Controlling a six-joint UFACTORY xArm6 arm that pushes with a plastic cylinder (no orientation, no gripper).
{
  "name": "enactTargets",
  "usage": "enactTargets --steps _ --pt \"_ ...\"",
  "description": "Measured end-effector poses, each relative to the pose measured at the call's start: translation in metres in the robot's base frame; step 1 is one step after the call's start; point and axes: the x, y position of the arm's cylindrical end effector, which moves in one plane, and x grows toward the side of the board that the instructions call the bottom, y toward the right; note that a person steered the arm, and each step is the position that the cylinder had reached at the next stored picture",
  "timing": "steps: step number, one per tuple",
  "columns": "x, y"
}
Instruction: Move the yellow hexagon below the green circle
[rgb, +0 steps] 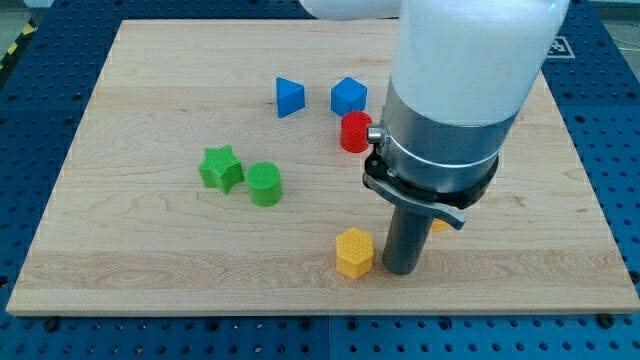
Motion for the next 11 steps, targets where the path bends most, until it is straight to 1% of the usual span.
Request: enactTargets --steps 2,4,6,9,10,11 --pt "-0.001 -0.001" --pt "-0.001 -0.031" --pt "-0.001 -0.073" --pt "-0.003 -0.11" --pt "-0.004 -0.11" --pt "-0.004 -0.086"
